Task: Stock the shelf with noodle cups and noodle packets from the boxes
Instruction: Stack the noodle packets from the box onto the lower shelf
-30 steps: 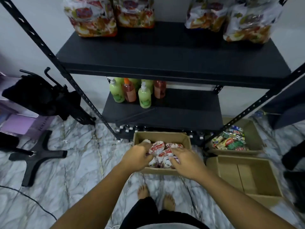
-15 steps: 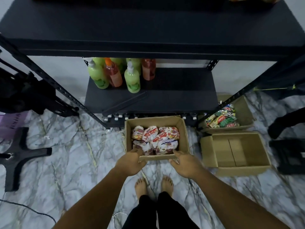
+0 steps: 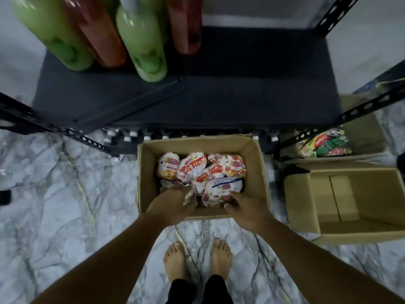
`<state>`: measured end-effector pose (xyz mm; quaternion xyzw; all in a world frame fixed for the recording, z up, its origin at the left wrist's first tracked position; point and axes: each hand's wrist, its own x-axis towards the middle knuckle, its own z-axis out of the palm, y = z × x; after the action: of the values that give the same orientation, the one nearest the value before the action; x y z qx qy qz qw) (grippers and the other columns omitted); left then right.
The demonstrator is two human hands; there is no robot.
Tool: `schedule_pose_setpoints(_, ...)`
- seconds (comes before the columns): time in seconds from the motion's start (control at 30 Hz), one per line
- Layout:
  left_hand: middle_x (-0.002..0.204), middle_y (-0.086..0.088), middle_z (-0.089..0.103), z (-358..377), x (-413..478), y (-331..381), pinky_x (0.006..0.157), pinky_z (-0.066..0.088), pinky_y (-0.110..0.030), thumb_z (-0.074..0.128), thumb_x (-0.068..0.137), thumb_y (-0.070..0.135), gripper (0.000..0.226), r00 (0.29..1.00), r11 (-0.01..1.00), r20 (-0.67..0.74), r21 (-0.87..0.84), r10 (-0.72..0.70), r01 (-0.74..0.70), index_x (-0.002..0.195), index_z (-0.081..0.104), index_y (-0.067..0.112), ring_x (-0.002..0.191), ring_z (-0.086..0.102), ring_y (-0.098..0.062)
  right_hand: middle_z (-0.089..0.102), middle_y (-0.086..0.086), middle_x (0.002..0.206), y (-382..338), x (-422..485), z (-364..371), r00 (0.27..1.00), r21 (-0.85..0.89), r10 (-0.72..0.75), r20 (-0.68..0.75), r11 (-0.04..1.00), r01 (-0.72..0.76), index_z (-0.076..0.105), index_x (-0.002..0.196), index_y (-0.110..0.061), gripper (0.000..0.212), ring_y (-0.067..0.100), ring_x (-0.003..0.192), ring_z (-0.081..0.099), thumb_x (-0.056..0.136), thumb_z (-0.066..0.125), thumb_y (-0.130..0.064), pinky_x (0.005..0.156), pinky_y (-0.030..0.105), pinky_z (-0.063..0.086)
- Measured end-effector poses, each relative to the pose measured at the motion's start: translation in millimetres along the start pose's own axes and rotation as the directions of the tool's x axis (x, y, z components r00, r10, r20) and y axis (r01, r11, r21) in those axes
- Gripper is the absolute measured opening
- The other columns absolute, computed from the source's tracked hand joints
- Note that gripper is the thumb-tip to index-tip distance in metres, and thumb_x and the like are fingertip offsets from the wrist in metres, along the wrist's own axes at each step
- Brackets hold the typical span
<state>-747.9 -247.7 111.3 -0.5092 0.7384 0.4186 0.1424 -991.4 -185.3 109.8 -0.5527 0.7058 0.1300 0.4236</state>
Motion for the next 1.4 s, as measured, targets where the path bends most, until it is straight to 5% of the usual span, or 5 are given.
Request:
schedule_pose_setpoints(0.47,0.134,-0.018,0.059,118.4,248.9,-54.1,0.102,0.048,-0.045,0.056,0.103,0.034,0.049,0.989,0.982,-0.011,0.121,0.145,-0.143,0.146,0.051,0.011,0.124,0.057,-0.034,0.019,0.004,0.167,90.0,222.9,91.5,0.96,-0.331,-0.269,0.077,0.901,0.279,0.021,0.161,-0.025,0.088,0.033,0.148,0.026,0.092,0.066,-0.055,0.117,0.051,0.034)
schedule_pose_setpoints(0.77,0.137,-0.018,0.057,146.4,297.4,-61.1,0.105,0.046,-0.05,0.061,0.098,0.046,0.061,0.997,0.973,-0.047,0.223,0.069,-0.057,0.148,0.045,0.015,0.131,0.047,-0.037,0.033,0.014,0.156,101.4,258.8,111.6,0.955,-0.491,-0.267,0.13,0.82,0.296,0.016,0.162,-0.03,0.099,0.035,0.143,0.033,0.085,0.075,-0.051,0.116,0.046,0.035)
schedule_pose_setpoints(1.07,0.114,-0.006,0.067,147.6,288.2,-50.4,0.076,0.044,-0.035,0.063,0.097,0.015,0.022,0.961,0.989,-0.274,0.144,0.027,0.013,0.118,0.063,0.018,0.108,0.063,-0.028,0.038,0.011,0.153,105.2,259.4,110.3,0.931,-0.528,-0.341,0.129,0.771,0.355,0.031,0.157,-0.024,0.087,0.032,0.141,0.035,0.086,0.073,-0.052,0.117,0.044,0.031)
schedule_pose_setpoints(1.27,0.107,-0.005,0.072,134.3,244.4,-66.0,0.077,0.046,-0.032,0.064,0.095,0.012,0.017,0.951,0.992,-0.308,-0.114,0.015,-0.053,0.111,0.068,0.018,0.102,0.065,-0.025,0.064,0.012,0.123,102.8,235.9,105.5,0.939,-0.468,-0.304,0.161,0.814,0.344,0.02,0.154,-0.021,0.079,0.033,0.103,0.063,0.093,0.062,-0.048,0.077,0.038,0.053)
schedule_pose_setpoints(1.4,0.108,-0.005,0.073,113.0,210.6,-70.4,0.085,0.049,-0.031,0.063,0.097,0.01,0.019,0.945,0.971,-0.327,-0.226,-0.004,-0.074,0.114,0.067,0.017,0.104,0.065,-0.023,0.068,0.008,0.113,98.4,220.2,96.6,0.929,-0.498,-0.359,0.087,0.792,0.352,0.027,0.153,-0.025,0.074,0.031,0.097,0.066,0.093,0.062,-0.05,0.076,0.038,0.055)
